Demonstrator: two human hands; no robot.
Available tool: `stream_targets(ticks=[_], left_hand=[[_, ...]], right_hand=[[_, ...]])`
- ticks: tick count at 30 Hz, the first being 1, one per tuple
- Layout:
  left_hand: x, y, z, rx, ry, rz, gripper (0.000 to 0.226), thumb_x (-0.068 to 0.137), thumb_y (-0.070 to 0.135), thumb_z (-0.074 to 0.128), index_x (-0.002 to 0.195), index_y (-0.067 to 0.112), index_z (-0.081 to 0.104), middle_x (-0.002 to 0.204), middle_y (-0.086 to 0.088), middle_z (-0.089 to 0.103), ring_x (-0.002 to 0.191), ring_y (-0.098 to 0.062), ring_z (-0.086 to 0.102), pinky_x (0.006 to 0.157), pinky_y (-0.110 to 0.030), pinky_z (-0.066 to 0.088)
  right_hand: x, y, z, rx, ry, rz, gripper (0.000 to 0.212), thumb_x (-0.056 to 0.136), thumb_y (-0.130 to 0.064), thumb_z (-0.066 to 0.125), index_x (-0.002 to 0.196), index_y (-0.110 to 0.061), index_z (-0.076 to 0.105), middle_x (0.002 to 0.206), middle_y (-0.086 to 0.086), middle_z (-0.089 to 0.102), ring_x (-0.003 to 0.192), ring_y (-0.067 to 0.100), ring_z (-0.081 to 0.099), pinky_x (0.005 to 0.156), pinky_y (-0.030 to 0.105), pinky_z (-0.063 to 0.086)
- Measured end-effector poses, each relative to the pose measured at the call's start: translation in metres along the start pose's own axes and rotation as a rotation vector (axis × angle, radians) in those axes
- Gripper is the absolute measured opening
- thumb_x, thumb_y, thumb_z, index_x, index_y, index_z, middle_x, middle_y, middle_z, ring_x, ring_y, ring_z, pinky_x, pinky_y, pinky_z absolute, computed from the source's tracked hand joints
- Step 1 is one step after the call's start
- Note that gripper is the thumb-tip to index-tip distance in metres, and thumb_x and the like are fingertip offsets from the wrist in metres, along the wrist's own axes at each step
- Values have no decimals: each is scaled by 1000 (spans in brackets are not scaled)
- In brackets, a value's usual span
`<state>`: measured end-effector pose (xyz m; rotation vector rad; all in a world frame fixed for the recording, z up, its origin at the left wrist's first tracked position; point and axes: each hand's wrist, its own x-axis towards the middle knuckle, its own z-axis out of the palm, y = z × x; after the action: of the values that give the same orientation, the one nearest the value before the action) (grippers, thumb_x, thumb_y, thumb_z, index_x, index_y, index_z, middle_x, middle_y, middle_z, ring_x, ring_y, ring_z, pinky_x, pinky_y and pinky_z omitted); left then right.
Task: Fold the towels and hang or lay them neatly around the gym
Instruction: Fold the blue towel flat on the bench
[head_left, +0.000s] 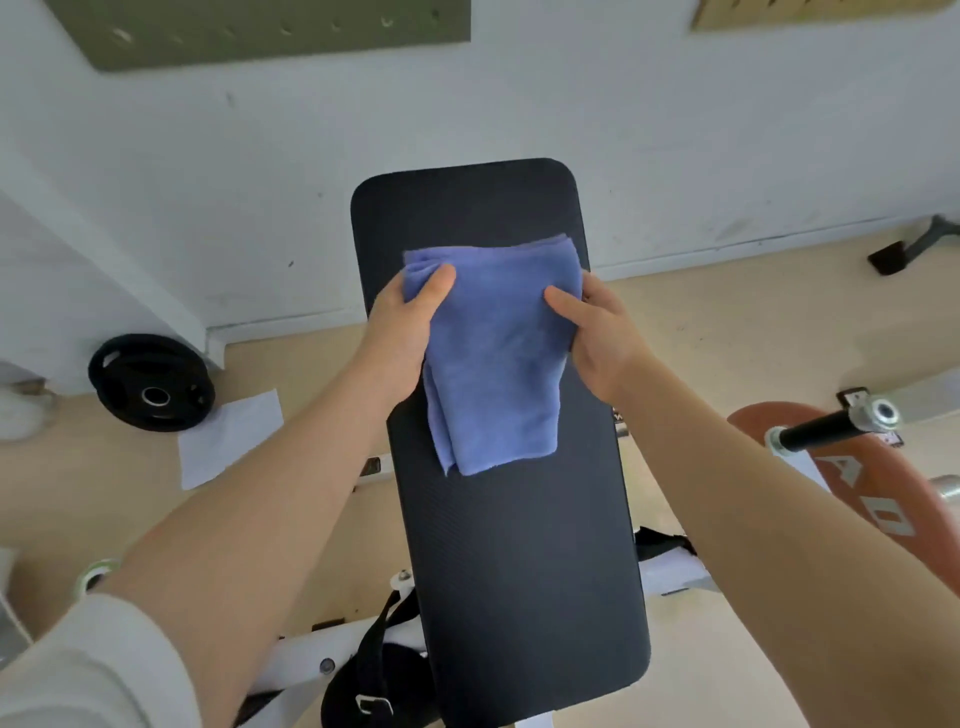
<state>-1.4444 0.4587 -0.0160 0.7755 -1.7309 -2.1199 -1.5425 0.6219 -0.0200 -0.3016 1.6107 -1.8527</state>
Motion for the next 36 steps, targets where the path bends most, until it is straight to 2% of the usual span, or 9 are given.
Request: stream_targets(ticks=[4, 8, 12, 17, 22, 28, 31, 34, 36], left_hand=[[2, 71, 13, -33, 7, 214, 22, 74, 35, 67, 88, 18, 66, 93, 0, 71, 94, -15, 67, 81, -28, 52], [-12, 81, 9, 154, -40, 309, 12, 81, 26, 62, 91, 19, 62, 92, 6, 69, 88, -3, 66, 78, -18, 52], [-32, 14, -14, 544, -194, 163, 11, 90, 27, 58, 89, 15, 58, 82, 5, 59, 73, 4, 55, 70, -13, 42], [-59, -80, -34, 763, -420, -75, 25, 91, 35, 52, 92, 11, 56, 80, -1, 57, 73, -11, 50, 68, -25, 38], [-54, -120, -32, 802, -340, -81, 29, 92, 33, 51, 98, 5, 57, 94, -10, 65, 80, -13, 55, 69, -23, 40], [-31, -147, -22, 882, -194, -41, 24, 94, 31, 49, 102, 9, 56, 95, 0, 62, 85, -10, 53, 57, -4, 36], [-20, -151, -12, 881, -121, 14, 27, 93, 30, 51, 108, 7, 57, 101, -4, 66, 86, -11, 55, 61, -14, 38], [-11, -156, 1, 891, -31, 70, 27, 92, 29, 52, 108, 8, 54, 101, -8, 65, 90, -20, 60, 74, -30, 50], [-7, -165, 6, 1005, 42, 128, 35, 91, 26, 54, 122, 12, 48, 118, -8, 58, 109, -24, 54, 91, -36, 45]], right_hand=[[-3, -67, 12, 52, -71, -219, 16, 85, -9, 51, 96, -16, 61, 92, -1, 65, 87, 11, 65, 73, 23, 52], [-17, -81, 9, -49, -74, -189, 30, 69, -4, 49, 93, -15, 64, 85, -2, 68, 82, 10, 64, 71, 22, 51], [-36, -22, -8, -310, -74, 14, 43, 60, -7, 48, 99, -12, 64, 87, -1, 67, 78, 5, 61, 72, 22, 47], [-60, 68, -27, -570, -128, 266, 39, 68, 1, 51, 104, -8, 64, 113, 17, 67, 108, 27, 61, 95, 39, 46], [-59, 117, -33, -507, -12, 345, 39, 79, 6, 45, 110, -12, 62, 108, 3, 67, 105, 21, 59, 84, 25, 45], [-36, 160, -38, -644, 218, 376, 24, 87, -15, 51, 108, -8, 57, 102, 5, 64, 89, 22, 58, 67, 28, 45], [-26, 174, -41, -673, 314, 372, 13, 89, -18, 50, 95, -7, 55, 98, 8, 57, 76, 20, 51, 56, 25, 39], [-18, 185, -41, -667, 463, 319, 15, 88, -17, 51, 74, -15, 46, 107, 7, 46, 77, 24, 50, 67, 30, 40], [-19, 189, -34, -642, 532, 299, 8, 88, -19, 51, 85, -14, 46, 109, 5, 45, 89, 26, 52, 77, 36, 44]])
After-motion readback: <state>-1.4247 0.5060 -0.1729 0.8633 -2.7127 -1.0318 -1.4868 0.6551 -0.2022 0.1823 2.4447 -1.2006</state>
